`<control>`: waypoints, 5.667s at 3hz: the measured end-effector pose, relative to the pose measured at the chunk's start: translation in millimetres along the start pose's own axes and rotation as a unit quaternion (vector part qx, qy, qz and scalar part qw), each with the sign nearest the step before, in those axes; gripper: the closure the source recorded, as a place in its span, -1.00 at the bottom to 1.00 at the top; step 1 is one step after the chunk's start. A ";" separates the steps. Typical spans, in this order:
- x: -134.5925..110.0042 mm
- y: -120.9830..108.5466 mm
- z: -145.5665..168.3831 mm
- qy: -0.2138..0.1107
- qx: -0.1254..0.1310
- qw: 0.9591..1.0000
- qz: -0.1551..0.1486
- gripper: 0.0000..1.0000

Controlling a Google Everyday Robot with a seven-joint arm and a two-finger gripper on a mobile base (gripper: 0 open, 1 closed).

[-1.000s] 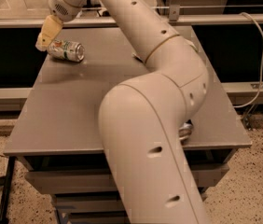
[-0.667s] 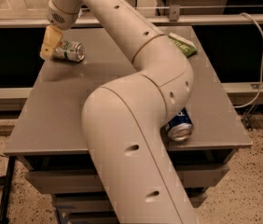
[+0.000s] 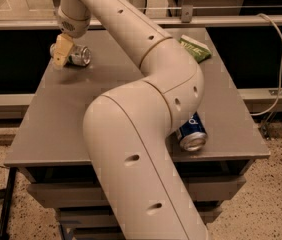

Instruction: Place 7up can upright

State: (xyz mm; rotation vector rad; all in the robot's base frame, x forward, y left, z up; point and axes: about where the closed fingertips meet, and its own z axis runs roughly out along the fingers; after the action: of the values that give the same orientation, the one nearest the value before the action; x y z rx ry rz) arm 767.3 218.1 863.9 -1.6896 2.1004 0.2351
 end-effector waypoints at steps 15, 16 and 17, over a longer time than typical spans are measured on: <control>52.4 1.4 -171.0 -0.405 0.006 0.910 0.084 1.00; 51.4 1.7 -169.9 -0.404 0.006 0.911 0.084 1.00; 55.2 3.7 -169.4 -0.439 0.003 0.893 0.097 1.00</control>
Offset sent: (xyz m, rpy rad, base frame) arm 0.0123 0.0162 0.0211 -0.0473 0.0368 -0.0128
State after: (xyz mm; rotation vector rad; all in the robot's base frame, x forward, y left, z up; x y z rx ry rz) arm 716.8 103.6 990.7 -1.0393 1.5383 0.8681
